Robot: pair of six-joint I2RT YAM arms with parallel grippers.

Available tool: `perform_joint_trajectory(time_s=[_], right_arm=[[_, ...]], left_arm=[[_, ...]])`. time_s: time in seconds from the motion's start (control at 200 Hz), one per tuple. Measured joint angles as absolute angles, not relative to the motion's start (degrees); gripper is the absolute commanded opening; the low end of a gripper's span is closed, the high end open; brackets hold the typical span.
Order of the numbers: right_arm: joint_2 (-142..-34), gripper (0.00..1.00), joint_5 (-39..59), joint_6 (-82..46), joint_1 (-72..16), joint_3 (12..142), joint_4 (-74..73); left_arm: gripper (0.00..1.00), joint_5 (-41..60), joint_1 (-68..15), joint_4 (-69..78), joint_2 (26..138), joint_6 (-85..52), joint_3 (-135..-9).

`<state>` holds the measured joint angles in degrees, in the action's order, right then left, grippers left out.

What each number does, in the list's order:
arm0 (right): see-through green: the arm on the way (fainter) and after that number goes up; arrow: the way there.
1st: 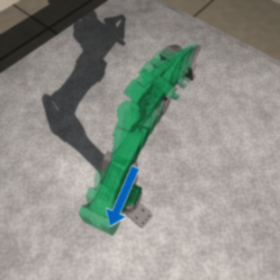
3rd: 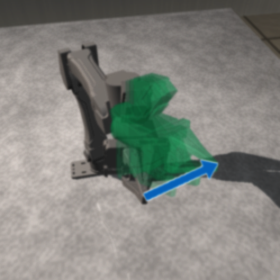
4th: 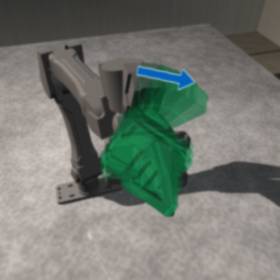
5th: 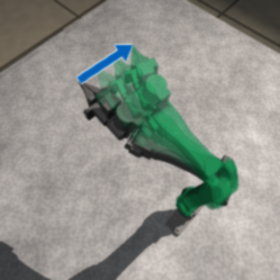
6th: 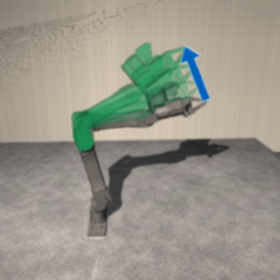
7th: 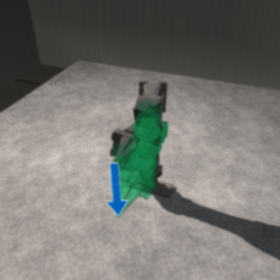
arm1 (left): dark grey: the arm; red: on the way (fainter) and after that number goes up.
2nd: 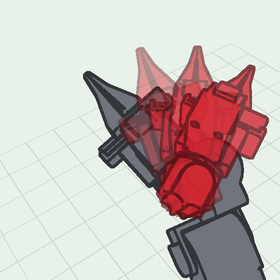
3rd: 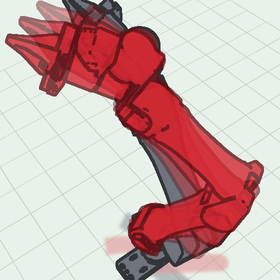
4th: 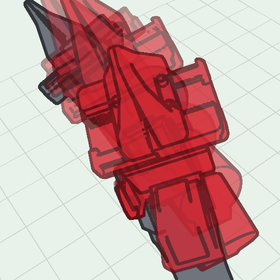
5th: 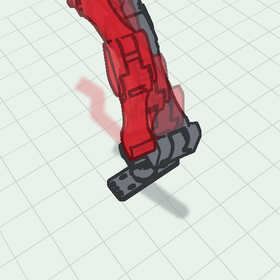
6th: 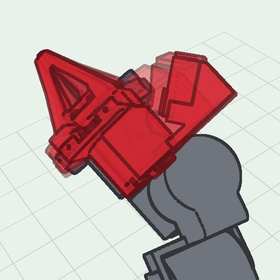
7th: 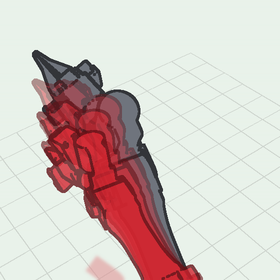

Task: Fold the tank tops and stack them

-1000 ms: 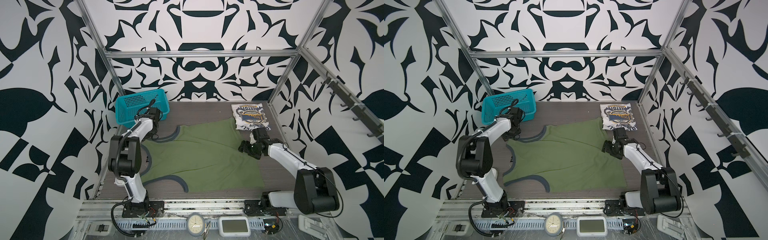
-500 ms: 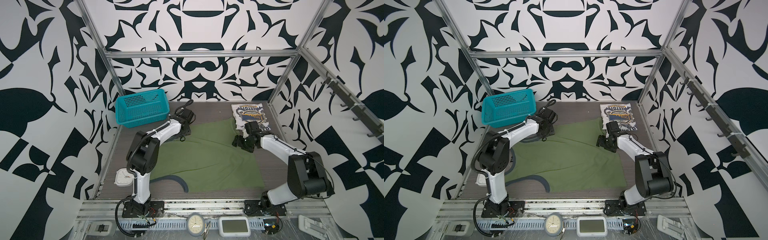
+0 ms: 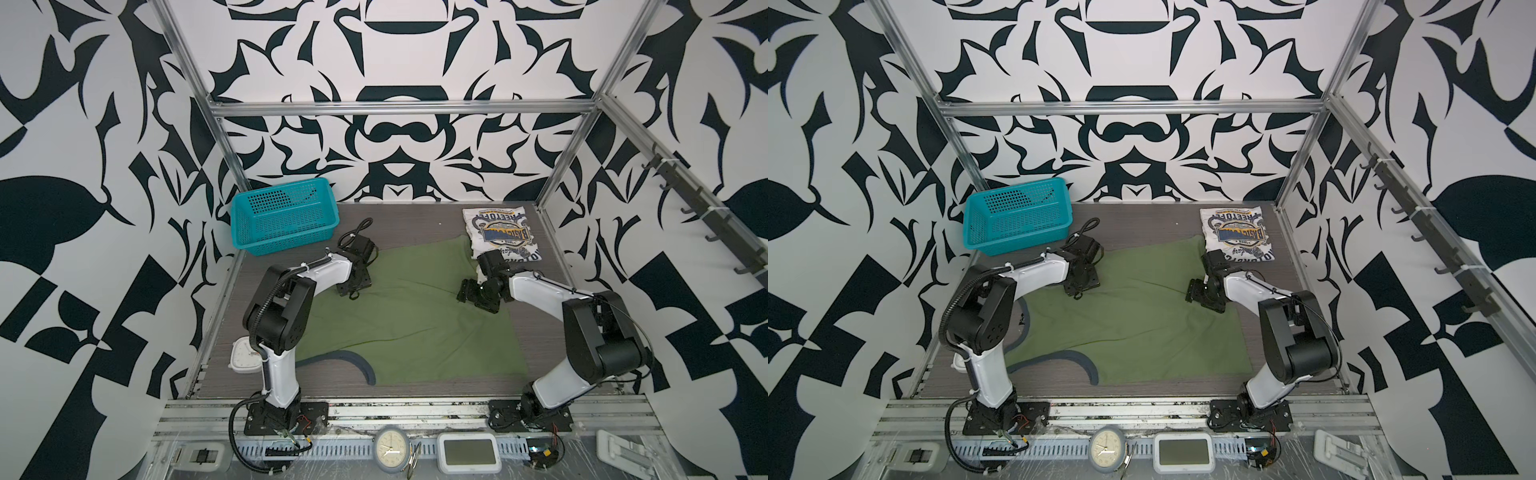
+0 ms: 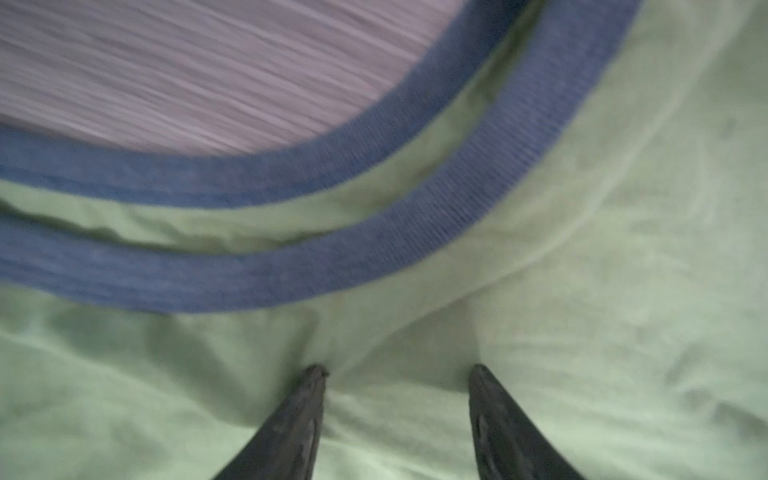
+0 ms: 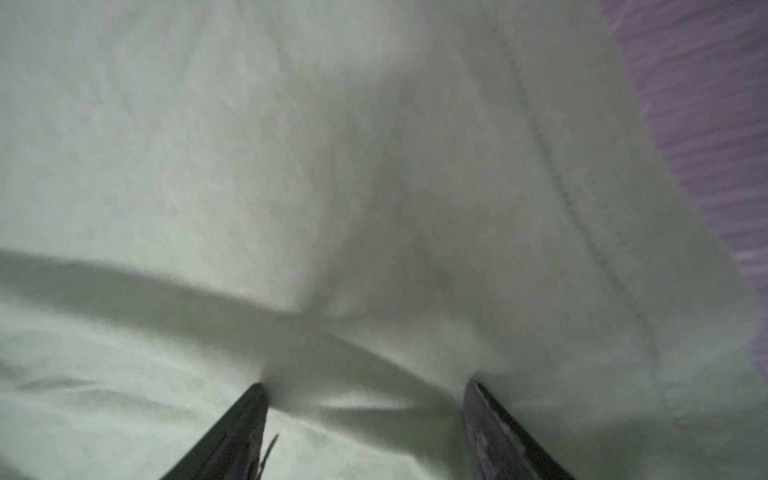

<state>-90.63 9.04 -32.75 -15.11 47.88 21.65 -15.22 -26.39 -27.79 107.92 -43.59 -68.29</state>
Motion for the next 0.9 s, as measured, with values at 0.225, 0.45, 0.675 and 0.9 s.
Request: perform_joint_trajectory(time_s=[0.225, 0.45, 0.675, 0.9], right_arm=[[-86.02, 0.77, 8.93, -38.24, -22.74, 43.40, 20.60], [-86.06, 0.77, 7.57, -36.99, -19.29, 48.47, 26.52], [-90.72, 0.77, 6.57, -33.80, -15.40, 61.41, 26.65], [-95.68, 0.77, 5.72, -31.83, -14.20, 65.06, 26.85]], left_arm=[[0.60, -15.90, -21.89, -27.07, 106.89, -39.57, -67.05], [0.61, -18.57, -24.88, -32.93, 107.57, -36.93, -78.04], [0.61, -23.27, -25.52, -37.89, 116.22, -35.97, -94.08], [0.57, -25.52, -25.23, -42.26, 123.31, -35.46, -97.60]])
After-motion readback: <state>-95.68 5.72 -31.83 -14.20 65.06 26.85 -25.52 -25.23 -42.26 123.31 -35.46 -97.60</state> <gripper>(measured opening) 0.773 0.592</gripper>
